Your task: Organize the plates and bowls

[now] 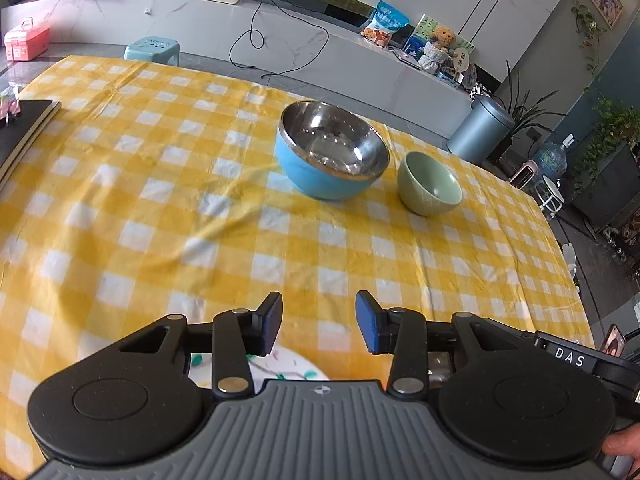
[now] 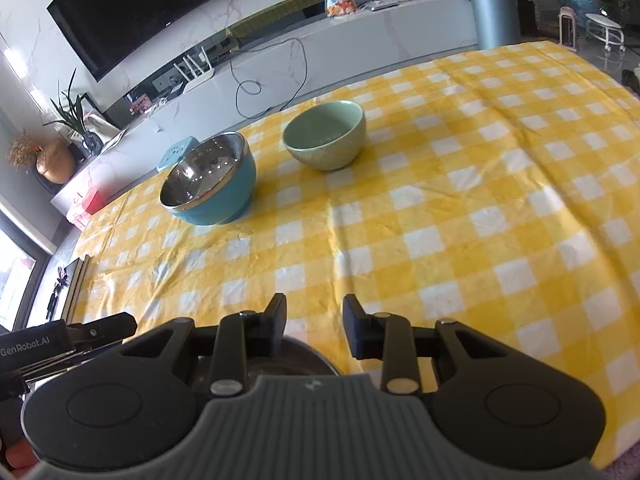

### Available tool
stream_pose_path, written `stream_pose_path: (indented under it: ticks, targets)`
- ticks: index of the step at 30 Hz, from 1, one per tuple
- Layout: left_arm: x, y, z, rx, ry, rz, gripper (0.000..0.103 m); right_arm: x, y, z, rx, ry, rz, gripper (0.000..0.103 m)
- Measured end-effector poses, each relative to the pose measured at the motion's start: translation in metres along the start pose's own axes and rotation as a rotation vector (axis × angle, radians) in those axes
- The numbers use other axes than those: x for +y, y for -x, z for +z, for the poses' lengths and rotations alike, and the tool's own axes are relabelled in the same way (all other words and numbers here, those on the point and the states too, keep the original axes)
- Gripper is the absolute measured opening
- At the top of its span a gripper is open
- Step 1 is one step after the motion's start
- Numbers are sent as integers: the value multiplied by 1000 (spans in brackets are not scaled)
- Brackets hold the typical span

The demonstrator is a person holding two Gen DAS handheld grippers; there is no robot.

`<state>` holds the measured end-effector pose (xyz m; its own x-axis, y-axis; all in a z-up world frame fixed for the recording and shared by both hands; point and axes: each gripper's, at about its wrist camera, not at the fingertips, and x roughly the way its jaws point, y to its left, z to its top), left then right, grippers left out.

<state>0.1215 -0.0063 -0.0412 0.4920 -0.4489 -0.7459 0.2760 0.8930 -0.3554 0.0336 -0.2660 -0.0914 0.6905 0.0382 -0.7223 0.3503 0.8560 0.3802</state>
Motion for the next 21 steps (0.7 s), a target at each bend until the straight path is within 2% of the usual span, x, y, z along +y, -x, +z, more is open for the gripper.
stream_pose_path:
  ticks: [8, 15, 21]
  targets:
    - [11, -24, 53, 0, -20, -1, 46, 27, -43, 53, 78, 41, 69, 30]
    - [11, -59, 98, 7, -35, 23, 46, 55, -76, 102, 80, 72, 89, 30]
    - [16, -95, 116, 23, -22, 72, 46, 69, -109, 125, 82, 80, 71, 30]
